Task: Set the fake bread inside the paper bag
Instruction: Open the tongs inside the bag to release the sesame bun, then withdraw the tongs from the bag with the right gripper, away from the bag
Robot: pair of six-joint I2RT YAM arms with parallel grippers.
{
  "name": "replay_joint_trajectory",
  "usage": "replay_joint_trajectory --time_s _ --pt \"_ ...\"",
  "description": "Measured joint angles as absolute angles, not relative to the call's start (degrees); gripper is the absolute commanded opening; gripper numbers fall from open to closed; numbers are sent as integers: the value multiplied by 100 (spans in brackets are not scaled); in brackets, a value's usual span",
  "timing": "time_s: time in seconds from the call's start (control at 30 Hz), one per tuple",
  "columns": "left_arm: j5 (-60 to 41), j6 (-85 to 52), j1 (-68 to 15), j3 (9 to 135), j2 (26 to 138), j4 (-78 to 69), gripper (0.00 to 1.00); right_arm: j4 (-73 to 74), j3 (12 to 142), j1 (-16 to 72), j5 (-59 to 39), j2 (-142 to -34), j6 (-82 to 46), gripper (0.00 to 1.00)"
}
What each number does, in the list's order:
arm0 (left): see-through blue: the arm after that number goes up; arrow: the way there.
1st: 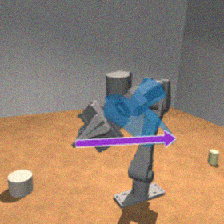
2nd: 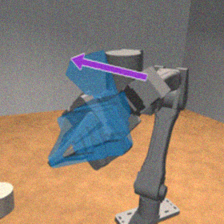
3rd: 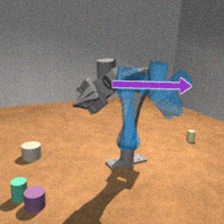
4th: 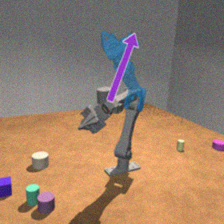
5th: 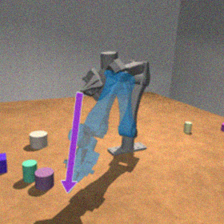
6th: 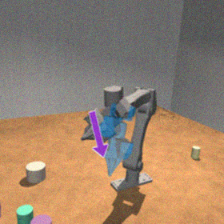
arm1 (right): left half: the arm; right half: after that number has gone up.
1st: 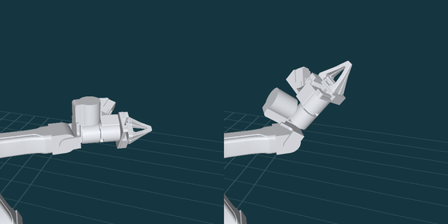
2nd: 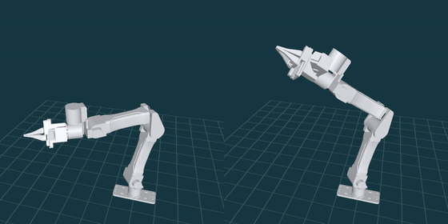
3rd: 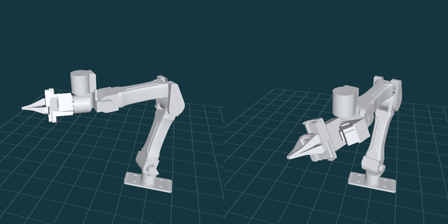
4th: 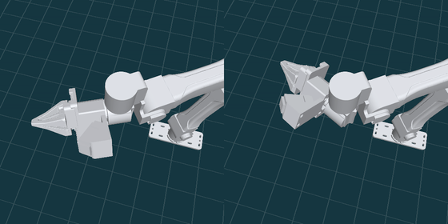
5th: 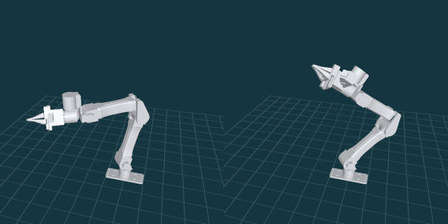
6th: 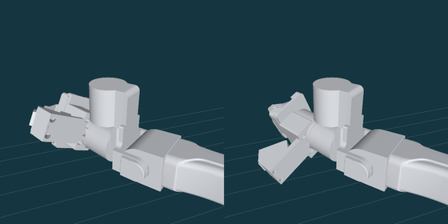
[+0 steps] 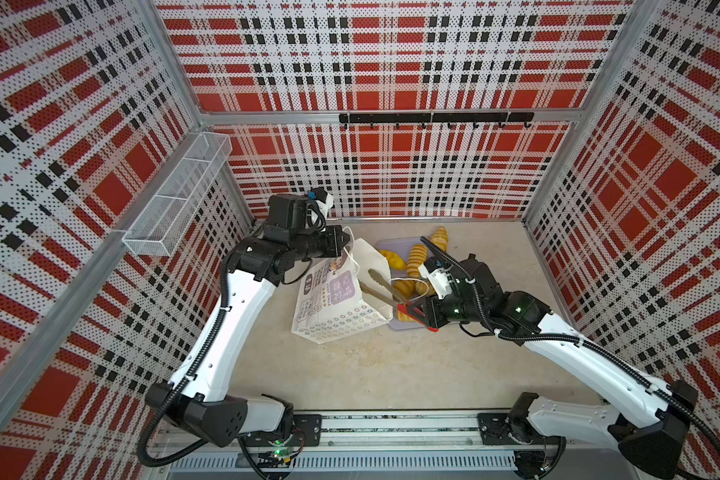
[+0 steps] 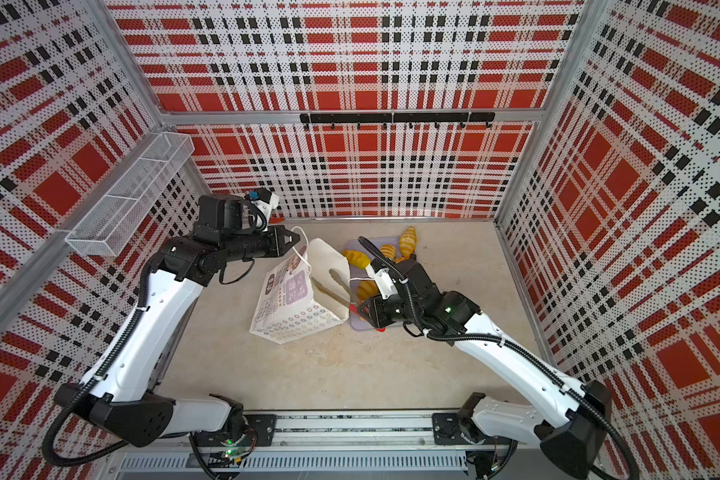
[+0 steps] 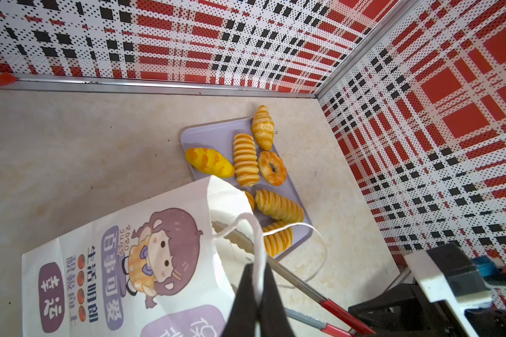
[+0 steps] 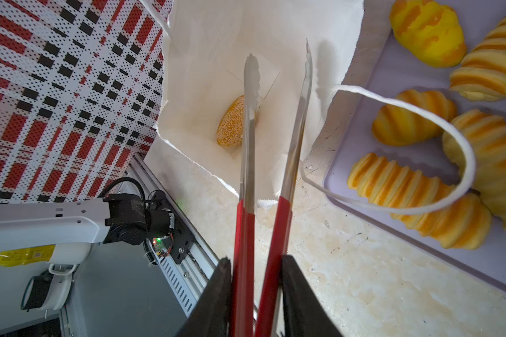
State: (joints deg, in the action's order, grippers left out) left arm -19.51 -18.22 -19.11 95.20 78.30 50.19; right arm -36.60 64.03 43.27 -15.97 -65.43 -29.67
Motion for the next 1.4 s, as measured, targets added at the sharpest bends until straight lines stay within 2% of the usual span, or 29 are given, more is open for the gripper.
replay_joint_trajectory --time_s 0.27,0.9,1.2,1.4 --pt "-1951 -1844 -1911 9520 7837 4965 0 -3636 6237 4250 -1632 -6445 -3068 17" --pt "-1933 -1929 -1855 9522 7913 4880 0 -3411 6217 4171 -1643 -6449 -3273 12" --pt "-1909 -2069 -1201 9522 7913 4698 0 -3411 6217 3824 -1643 -6182 -3363 10" --pt "-1955 -2235 -1133 9522 7913 4576 0 -3413 6219 3579 -1649 -5878 -3385 9"
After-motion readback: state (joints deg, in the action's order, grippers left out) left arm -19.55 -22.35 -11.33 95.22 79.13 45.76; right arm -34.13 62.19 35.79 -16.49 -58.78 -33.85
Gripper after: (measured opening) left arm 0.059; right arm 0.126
